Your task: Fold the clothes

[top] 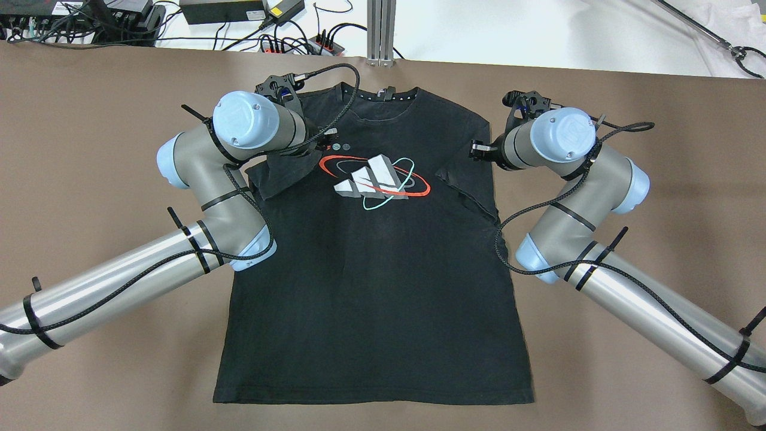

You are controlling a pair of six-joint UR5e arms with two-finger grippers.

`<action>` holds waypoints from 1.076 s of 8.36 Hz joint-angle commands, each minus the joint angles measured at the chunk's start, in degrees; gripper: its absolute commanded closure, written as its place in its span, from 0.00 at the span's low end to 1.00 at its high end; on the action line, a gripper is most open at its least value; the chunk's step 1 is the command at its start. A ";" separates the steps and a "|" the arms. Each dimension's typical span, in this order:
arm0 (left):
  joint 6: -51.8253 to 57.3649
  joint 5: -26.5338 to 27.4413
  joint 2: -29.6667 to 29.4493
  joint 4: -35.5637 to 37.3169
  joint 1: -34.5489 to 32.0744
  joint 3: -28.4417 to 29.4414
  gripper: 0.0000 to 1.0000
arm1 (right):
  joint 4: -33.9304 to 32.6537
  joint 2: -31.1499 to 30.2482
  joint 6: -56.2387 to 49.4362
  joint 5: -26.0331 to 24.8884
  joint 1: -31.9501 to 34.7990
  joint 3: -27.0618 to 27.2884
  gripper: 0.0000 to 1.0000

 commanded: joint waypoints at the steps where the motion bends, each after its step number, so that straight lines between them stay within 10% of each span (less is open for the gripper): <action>1: -0.14 0.82 -3.16 -0.14 -0.31 4.26 1.00 | 0.00 0.00 0.06 0.05 0.00 0.03 0.41; 3: -0.14 0.82 -3.17 -0.23 -0.14 4.36 0.00 | 0.00 0.00 0.59 -0.04 0.00 0.37 0.32; 6: -1.97 1.34 -1.07 -0.23 0.04 -0.27 0.00 | -0.26 0.00 2.60 -0.04 -0.18 1.95 0.31; 9: -5.06 6.97 15.06 6.31 6.79 -23.85 0.00 | -3.05 -7.70 14.10 -0.12 -5.43 15.44 0.31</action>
